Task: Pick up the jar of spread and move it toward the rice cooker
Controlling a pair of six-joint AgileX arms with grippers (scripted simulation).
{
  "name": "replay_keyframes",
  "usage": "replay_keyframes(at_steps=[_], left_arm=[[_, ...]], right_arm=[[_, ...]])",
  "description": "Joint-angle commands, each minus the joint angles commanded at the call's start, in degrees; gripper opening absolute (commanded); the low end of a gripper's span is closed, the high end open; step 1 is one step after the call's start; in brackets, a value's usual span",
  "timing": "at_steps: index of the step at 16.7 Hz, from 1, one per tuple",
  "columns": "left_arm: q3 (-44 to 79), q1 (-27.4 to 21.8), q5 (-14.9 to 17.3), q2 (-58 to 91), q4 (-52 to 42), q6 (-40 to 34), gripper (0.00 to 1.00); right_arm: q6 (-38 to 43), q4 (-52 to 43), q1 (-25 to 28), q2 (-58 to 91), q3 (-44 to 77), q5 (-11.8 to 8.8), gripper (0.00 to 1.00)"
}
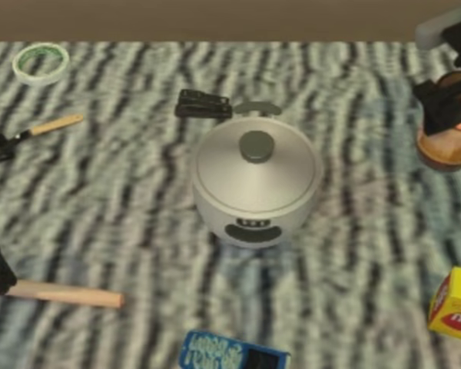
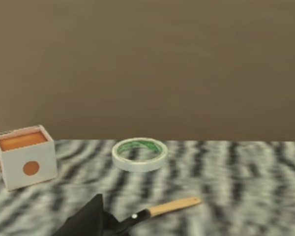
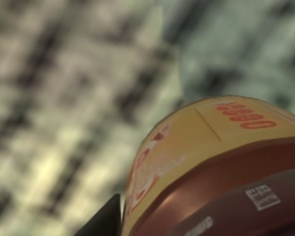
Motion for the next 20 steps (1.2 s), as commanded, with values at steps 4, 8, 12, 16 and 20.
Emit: replay_keyframes(at_steps=[4,8,12,16,20], left_arm=[[0.00,0.00,0.00,0.00,0.00,0.00,1.00],[0.00,0.00,0.00,0.00,0.00,0.00,1.00],[0.00,0.00,0.00,0.00,0.00,0.00,1.00],[0.00,0.00,0.00,0.00,0.00,0.00,1.00],[0.00,0.00,0.00,0.00,0.00,0.00,1.00]], right_arm=[[18.87,4.34,4.68,-0.82,-4.54,3.30,0.00],[34.79,8.48,9.16,-1.83,-8.91,6.32,0.00],[41.55,10.71,11.57,-2.46,-11.31,7.91,0.00],[41.75,10.65,11.34,-2.24,-11.23,7.81,0.00],[41.76,14.30,11.37,-0.78,-13.35,7.81,0.00]])
